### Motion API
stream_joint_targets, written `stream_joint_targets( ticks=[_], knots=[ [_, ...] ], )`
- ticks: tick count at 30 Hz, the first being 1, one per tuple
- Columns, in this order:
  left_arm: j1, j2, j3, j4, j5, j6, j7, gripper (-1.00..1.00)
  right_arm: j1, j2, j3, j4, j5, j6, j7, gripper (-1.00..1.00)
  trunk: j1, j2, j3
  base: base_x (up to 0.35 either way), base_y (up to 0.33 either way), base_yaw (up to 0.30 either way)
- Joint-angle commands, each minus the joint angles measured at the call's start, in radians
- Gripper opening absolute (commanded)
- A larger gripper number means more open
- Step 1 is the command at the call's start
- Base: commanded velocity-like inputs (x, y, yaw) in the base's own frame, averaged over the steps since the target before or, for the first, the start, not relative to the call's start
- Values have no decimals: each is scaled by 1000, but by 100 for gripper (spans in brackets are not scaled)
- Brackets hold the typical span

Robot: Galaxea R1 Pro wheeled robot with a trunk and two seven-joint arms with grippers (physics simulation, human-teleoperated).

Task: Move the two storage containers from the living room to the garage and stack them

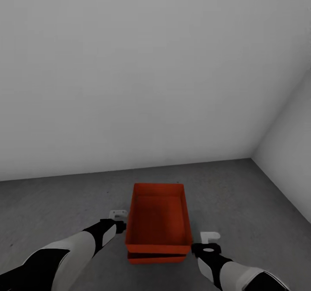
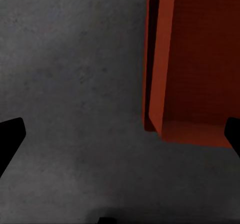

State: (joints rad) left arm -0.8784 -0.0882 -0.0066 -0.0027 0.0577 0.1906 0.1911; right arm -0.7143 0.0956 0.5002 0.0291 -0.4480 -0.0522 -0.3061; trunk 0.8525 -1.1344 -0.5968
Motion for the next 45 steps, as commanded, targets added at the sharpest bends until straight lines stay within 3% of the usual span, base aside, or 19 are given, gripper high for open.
stream_joint_targets(
  ticks=[1,9,13,19,27,33,45],
  knots=[
    [-1,1,-1,0,7,2,4,100,8,1,9,3,-11,-5,2,100,0,-1,-1,0,0,0],
    [-1,2,-1,0,9,2,4,100,35,1,9,3,-13,-4,6,100,0,-1,0,0,0,0],
    [6,12,0,0,10,-3,3,100,81,1,9,3,-7,-6,8,100,0,-1,0,0,0,0],
    [80,23,-1,0,8,-8,-2,100,124,0,9,3,-5,-8,9,100,0,-1,0,0,0,0],
    [191,24,-1,0,6,-16,-63,100,200,0,9,3,-7,-51,13,100,0,-1,0,0,0,0],
    [251,24,-1,0,9,-85,-72,100,217,1,9,3,-12,-54,21,100,0,-1,0,0,0,0],
    [301,24,0,0,10,-99,-72,100,245,1,9,3,-14,-43,25,100,0,-1,0,-3,0,0]
  ],
)
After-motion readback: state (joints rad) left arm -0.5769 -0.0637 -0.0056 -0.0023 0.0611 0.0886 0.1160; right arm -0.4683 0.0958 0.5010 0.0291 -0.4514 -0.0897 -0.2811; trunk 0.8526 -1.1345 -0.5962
